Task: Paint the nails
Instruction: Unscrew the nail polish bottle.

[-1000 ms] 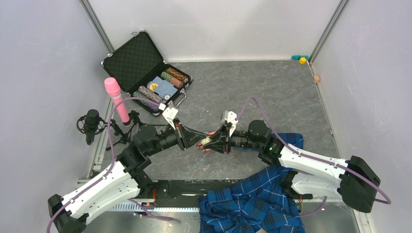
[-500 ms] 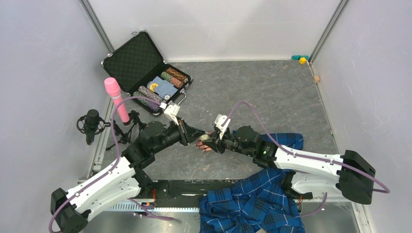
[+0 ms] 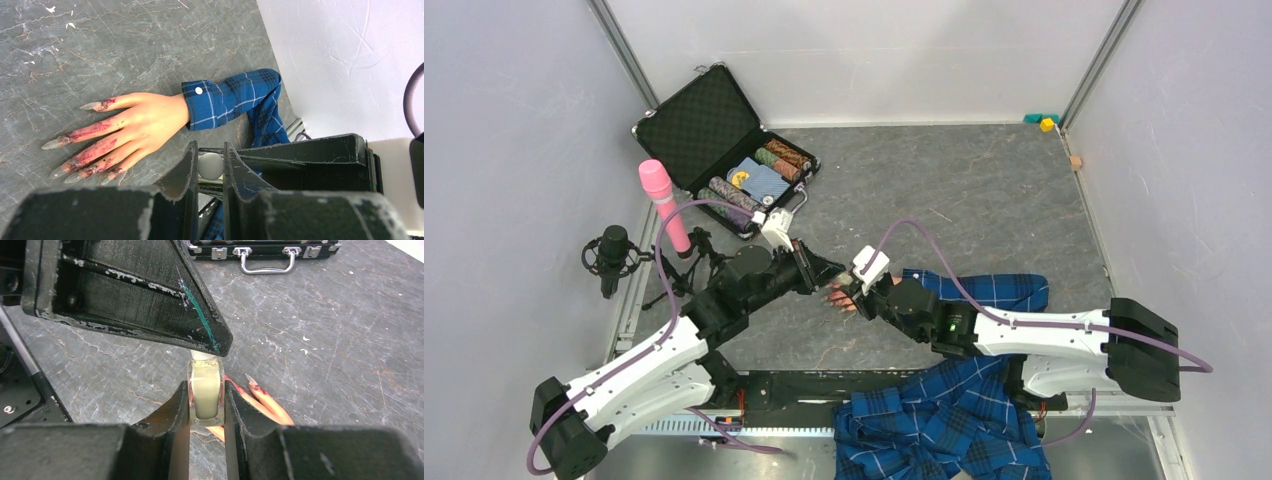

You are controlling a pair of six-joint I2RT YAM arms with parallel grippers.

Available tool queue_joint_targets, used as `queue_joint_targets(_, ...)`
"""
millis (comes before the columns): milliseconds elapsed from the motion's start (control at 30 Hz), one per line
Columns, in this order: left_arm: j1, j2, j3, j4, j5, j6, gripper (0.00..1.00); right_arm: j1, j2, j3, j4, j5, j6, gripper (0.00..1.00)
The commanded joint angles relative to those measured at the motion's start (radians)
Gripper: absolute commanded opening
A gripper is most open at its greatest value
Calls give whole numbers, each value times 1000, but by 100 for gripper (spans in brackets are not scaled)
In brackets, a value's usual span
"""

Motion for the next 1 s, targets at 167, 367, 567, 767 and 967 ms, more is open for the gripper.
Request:
queue_joint_targets(167,6,0,29,-77,-37,-78,2,5,33,11,30,332,-20,0)
queue_joint_targets(367,14,-32,29,-109,-86,-80,2,19,54,3,25,339,-46,0)
queue_joint_targets(567,21,-52,27,-127,-99,-83,2,37,83,6,16,356,-77,0)
queue_joint_targets(767,26,-54,23,-130,-94,-85,2,41,82,1,27,343,-77,0)
queue_joint_targets(967,32,-71,21,-137,-112,-62,2,41,57,-18,20,332,-60,0)
